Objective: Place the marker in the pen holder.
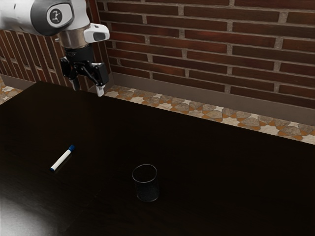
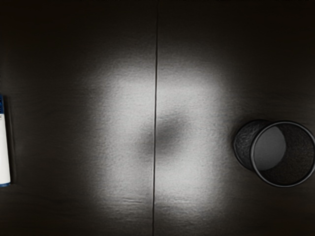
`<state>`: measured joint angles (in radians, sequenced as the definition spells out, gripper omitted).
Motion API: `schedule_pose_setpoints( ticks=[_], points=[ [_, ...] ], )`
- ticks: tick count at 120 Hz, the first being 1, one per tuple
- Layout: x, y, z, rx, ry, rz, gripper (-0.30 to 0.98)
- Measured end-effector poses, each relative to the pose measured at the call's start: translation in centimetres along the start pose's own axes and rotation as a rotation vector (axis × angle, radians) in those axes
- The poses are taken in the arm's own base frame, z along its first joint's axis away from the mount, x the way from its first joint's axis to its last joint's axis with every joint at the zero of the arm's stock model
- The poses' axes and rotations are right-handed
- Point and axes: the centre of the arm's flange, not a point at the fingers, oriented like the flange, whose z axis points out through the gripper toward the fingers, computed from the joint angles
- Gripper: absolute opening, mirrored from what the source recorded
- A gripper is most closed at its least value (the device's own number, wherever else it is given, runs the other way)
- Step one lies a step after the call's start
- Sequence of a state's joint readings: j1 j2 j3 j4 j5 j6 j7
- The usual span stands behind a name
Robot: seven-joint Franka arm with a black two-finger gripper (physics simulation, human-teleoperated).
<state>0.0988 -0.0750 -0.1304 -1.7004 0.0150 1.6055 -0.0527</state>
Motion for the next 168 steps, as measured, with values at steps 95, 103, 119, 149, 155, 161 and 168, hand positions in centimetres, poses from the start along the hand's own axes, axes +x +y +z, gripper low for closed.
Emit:
schedule_pose_setpoints(
  ticks=[95, 103, 119, 149, 155, 161, 168],
  points=[
    [1.1, -18.7, 31.8, 0.074, -0.022, -0.129, 0.69],
    [2.3, -19.5, 32.6, 0.059, 0.008, -0.124, 0.69],
    [3.4, -22.1, 33.9, 0.025, 0.032, -0.138, 0.69],
    [2.9, -23.8, 35.4, -0.014, 0.039, -0.072, 0.69],
    [2.8, -23.9, 35.7, -0.013, 0.041, -0.046, 0.69],
    [2.9, -23.9, 35.8, -0.011, 0.044, -0.014, 0.69],
    [2.9, -23.9, 35.9, -0.008, 0.048, 0.02, 0.69]
  ],
)
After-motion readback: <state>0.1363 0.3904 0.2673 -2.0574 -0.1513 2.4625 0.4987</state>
